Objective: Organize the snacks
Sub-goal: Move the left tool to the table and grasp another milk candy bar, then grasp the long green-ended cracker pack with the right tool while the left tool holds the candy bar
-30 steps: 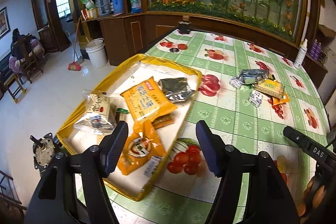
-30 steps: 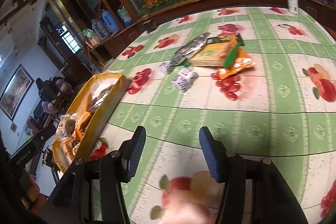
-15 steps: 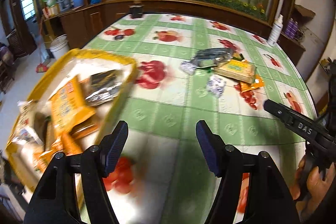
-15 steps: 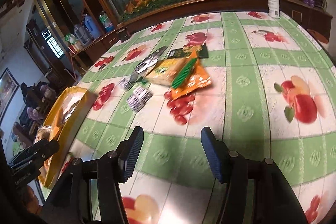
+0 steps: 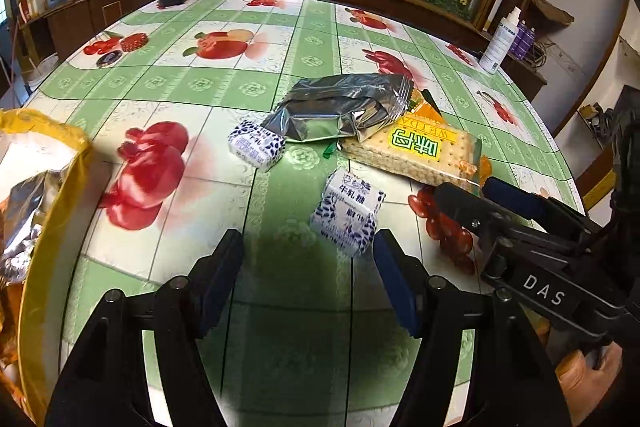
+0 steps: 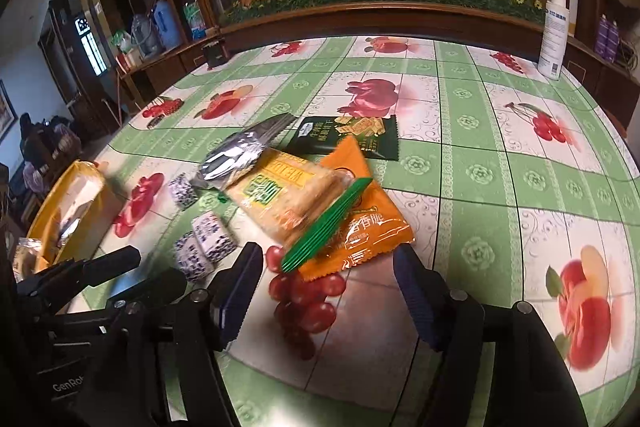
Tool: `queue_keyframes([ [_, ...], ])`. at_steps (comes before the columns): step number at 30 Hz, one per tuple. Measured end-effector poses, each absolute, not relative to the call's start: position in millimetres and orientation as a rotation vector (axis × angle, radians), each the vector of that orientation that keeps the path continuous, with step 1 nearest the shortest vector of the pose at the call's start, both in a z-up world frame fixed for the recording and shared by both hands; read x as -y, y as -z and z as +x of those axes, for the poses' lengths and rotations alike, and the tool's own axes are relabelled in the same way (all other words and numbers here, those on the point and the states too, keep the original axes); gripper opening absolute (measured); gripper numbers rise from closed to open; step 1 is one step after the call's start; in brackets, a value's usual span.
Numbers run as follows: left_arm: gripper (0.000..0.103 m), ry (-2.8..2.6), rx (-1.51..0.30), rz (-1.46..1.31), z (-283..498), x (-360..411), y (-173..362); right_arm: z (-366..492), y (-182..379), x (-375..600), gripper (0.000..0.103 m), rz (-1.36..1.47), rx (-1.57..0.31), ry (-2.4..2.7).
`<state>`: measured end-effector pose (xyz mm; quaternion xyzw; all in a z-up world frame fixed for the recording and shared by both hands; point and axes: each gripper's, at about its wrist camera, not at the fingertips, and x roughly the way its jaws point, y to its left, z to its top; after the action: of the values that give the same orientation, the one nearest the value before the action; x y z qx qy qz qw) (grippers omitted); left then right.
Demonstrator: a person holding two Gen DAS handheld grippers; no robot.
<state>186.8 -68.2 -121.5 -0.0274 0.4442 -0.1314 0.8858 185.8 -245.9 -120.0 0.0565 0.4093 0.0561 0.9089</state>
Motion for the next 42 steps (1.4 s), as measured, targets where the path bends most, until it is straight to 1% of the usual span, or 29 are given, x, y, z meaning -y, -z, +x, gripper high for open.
queue_keyframes([
  [2,0.067,0.296,-0.921,-0.042,190,71,122,193,121,249,0.070,0.131,-0.853,-0.119],
  [5,0.072,0.314,-0.918,-0.012,193,77,122,201,121,252,0.072,0.117,-0.846,-0.103],
  [6,0.072,0.311,-0.915,0.008,193,80,122,205,121,252,0.074,0.114,-0.853,-0.102],
  [9,0.072,0.278,-0.914,0.074,195,88,124,214,125,254,0.076,0.122,-0.874,-0.125],
  [11,0.062,0.261,-0.907,0.088,195,88,124,215,124,255,0.062,0.117,-0.869,-0.123],
  [12,0.047,0.257,-0.899,0.084,195,86,124,214,124,255,0.045,0.108,-0.872,-0.110],
  [13,0.033,0.263,-0.895,0.076,194,84,123,211,124,256,0.038,0.112,-0.873,-0.112],
  [14,0.033,0.274,-0.896,0.066,193,81,123,209,124,258,0.036,0.124,-0.876,-0.120],
  [15,0.033,0.285,-0.898,0.058,192,78,123,205,123,260,0.030,0.135,-0.879,-0.126],
  [16,0.033,0.291,-0.900,0.055,190,76,122,202,123,261,0.017,0.139,-0.886,-0.128],
  [18,0.033,0.296,-0.904,0.062,183,73,122,192,123,264,0.008,0.163,-0.902,-0.146],
  [21,0.033,0.323,-0.923,0.034,171,64,121,175,123,268,0.004,0.201,-0.923,-0.187],
  [23,0.033,0.340,-0.940,-0.009,164,56,120,167,120,269,0.006,0.208,-0.917,-0.195],
  [24,0.033,0.343,-0.949,-0.030,161,52,120,165,117,270,0.013,0.202,-0.899,-0.186],
  [25,0.033,0.345,-0.961,-0.053,159,48,120,166,113,271,0.029,0.196,-0.879,-0.178],
  [26,0.033,0.346,-0.971,-0.074,156,43,119,167,108,271,0.041,0.189,-0.857,-0.164],
  [27,0.033,0.345,-0.977,-0.092,153,39,119,170,103,271,0.062,0.178,-0.827,-0.146],
  [28,0.033,0.343,-0.980,-0.107,148,34,118,174,98,269,0.066,0.164,-0.805,-0.147],
  [32,0.033,0.334,-0.978,-0.143,129,18,113,193,82,249,0.066,0.077,-0.748,-0.258],
  [35,0.033,0.331,-0.979,-0.166,114,6,109,214,77,218,0.074,-0.096,-0.739,-0.394],
  [37,0.033,0.326,-0.976,-0.172,107,0,105,226,78,198,0.075,-0.242,-0.743,-0.439],
  [39,0.033,0.320,-0.969,-0.177,101,-6,102,237,87,183,0.075,-0.374,-0.773,-0.434],
  [42,0.033,0.318,-0.961,-0.195,97,-15,97,248,107,175,0.075,-0.484,-0.860,-0.399],
])
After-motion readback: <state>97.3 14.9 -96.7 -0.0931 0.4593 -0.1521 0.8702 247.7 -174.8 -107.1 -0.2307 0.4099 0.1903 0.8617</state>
